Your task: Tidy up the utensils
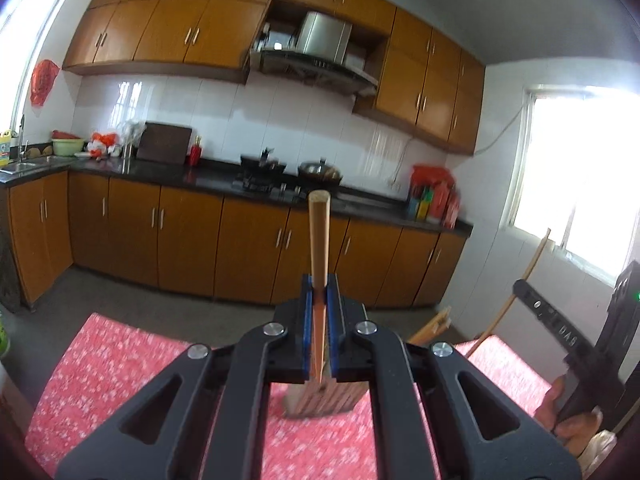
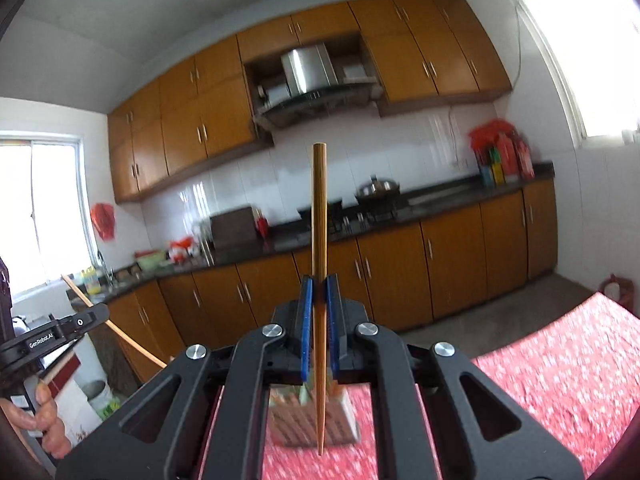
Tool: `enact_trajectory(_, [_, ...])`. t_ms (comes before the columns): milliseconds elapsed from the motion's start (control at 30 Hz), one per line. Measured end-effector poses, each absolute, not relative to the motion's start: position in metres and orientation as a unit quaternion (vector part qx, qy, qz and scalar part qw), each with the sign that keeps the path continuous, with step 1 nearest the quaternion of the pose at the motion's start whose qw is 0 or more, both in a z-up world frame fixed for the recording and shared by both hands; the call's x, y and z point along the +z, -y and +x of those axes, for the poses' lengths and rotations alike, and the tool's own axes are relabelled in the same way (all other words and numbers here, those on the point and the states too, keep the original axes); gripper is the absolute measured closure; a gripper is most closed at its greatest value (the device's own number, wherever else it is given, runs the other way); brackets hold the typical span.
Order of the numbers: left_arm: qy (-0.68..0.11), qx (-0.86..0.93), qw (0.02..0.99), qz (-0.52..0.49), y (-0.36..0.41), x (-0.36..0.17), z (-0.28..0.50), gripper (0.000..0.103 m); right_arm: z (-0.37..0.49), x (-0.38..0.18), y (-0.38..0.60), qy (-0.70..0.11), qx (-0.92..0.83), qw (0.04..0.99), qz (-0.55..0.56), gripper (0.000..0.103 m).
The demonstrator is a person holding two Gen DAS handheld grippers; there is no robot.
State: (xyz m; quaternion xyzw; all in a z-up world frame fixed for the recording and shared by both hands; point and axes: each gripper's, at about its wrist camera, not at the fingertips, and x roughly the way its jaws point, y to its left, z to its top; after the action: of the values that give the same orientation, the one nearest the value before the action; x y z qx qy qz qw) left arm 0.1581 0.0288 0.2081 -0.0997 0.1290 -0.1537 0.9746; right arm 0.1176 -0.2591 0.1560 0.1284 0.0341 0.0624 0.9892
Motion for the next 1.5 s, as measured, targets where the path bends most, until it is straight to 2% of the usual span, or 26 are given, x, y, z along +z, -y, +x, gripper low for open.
enact_trajectory(167, [-0.099, -0.139, 0.980, -0.099, -0.013, 0.229, 0.173, 0.096, 0.132, 0.171, 0.248, 0.013, 0.056, 0.991, 0.123, 0.095])
enact_trajectory(333, [-0.107, -0.128, 0.982, -0.090, -0.001, 0.217, 0.195, 0.096, 0.158, 0.162, 0.237, 0.044, 0.037, 0.992, 0.113, 0.095])
enact_trajectory(733, [-0.143, -0.144, 0.976, -0.074, 0.025, 0.162, 0.239, 0.096, 0.202, 0.106, 0.225, -0.042, 0.028, 0.993, 0.109, 0.095])
enact_trajectory(800, [-0.152, -0.140, 0.975, -0.078, 0.025, 0.157, 0.242, 0.095, 0.200, 0.104, 0.226, -0.052, 0.037, 0.992, 0.108, 0.092])
enact_trajectory(833, [-0.153, -0.138, 0.975, -0.081, 0.024, 0.157, 0.244, 0.093, 0.197, 0.106, 0.227, -0.054, 0.038, 0.992, 0.105, 0.081])
enact_trajectory(867, [-0.153, -0.137, 0.975, -0.085, 0.022, 0.158, 0.244, 0.086, 0.194, 0.107, 0.229, -0.052, 0.037, 0.993, 0.104, 0.063])
enact_trajectory(933, [-0.150, -0.131, 0.975, -0.095, 0.016, 0.161, 0.242, 0.076, 0.184, 0.114, 0.235, -0.039, 0.034, 0.993, 0.103, 0.056])
enact_trajectory(1033, [-0.143, -0.126, 0.976, -0.102, 0.006, 0.167, 0.233, 0.073, 0.170, 0.125, 0.244, -0.036, 0.037, 0.993, 0.107, 0.055])
enact_trajectory(1100, [-0.136, -0.121, 0.977, -0.106, 0.000, 0.172, 0.223, 0.064, 0.161, 0.131, 0.251, -0.036, 0.040, 0.992, 0.111, 0.045])
enact_trajectory(1167, [-0.129, -0.117, 0.979, -0.108, -0.010, 0.174, 0.209, 0.053, 0.144, 0.135, 0.256, -0.032, 0.044, 0.993, 0.108, 0.027])
enact_trajectory(1200, [-0.126, -0.114, 0.980, -0.106, -0.014, 0.173, 0.199, 0.051, 0.139, 0.136, 0.257, -0.030, 0.043, 0.993, 0.104, 0.023])
enact_trajectory(1267, [-0.123, -0.107, 0.982, -0.097, -0.021, 0.170, 0.183, 0.037, 0.120, 0.134, 0.258, -0.024, 0.040, 0.995, 0.085, 0.006])
enact_trajectory(1300, [-0.123, -0.105, 0.982, -0.093, -0.023, 0.168, 0.176, 0.033, 0.112, 0.132, 0.258, -0.024, 0.040, 0.996, 0.076, 0.004])
enact_trajectory(1367, [-0.125, -0.105, 0.983, -0.081, -0.029, 0.159, 0.156, 0.017, 0.098, 0.125, 0.256, -0.028, 0.038, 0.997, 0.062, 0.002])
enact_trajectory(1467, [-0.132, -0.104, 0.983, -0.066, -0.035, 0.144, 0.130, 0.004, 0.080, 0.111, 0.254, -0.047, 0.037, 0.997, 0.056, 0.002])
enact_trajectory(1500, [-0.133, -0.104, 0.984, -0.063, -0.036, 0.140, 0.122, 0.004, 0.075, 0.107, 0.253, -0.052, 0.035, 0.996, 0.056, 0.002])
